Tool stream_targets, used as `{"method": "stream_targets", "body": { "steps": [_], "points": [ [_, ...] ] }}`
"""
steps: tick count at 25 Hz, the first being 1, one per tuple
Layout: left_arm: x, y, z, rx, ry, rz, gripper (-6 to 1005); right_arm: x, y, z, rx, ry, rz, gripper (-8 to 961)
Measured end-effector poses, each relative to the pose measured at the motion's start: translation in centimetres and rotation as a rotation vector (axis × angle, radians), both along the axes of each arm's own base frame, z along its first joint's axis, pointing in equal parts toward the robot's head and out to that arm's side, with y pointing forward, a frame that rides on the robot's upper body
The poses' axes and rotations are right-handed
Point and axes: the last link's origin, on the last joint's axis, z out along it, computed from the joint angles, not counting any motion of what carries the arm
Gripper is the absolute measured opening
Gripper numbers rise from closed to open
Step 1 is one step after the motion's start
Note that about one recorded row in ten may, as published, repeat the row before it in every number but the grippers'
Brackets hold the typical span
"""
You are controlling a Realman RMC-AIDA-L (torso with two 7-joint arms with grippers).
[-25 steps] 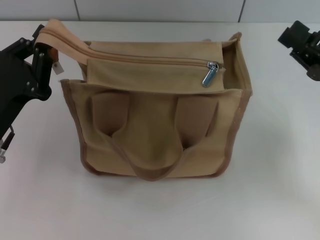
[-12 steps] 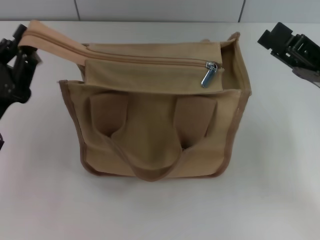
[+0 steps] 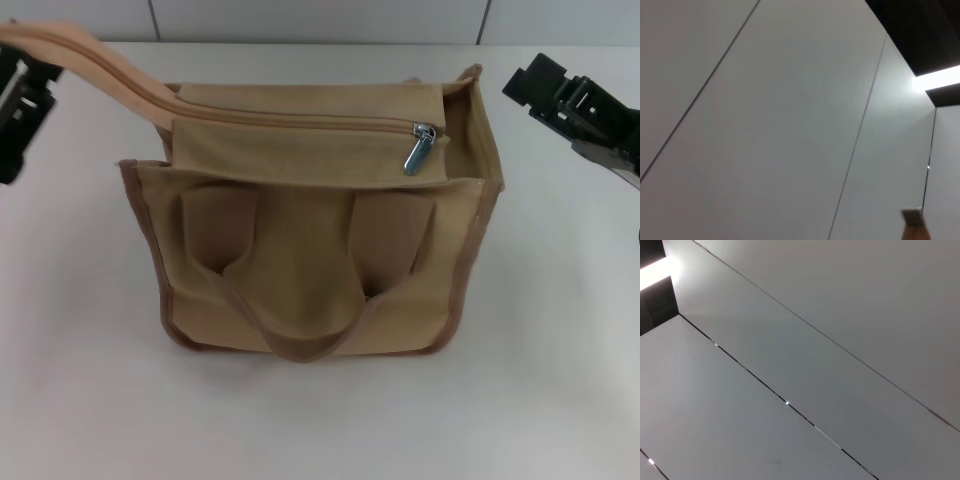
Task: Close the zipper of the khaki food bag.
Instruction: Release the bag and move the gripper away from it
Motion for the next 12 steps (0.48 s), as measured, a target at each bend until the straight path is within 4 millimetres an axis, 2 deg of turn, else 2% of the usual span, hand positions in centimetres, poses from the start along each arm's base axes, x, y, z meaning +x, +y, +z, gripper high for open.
{"method": "stream_targets", "body": {
  "steps": [7,12],
  "points": [
    [-0.8,0.3,1.4,-0.055,-0.054,0.027,767,0.1,-0.2,-0.1,0.03,-0.023,0.01,818],
    [-2.5,-1.3,3.6,0.067,-0.088,0.084,771,0.3,-0.3,-0.2,0.071,-0.046,0.022,818]
  ]
}}
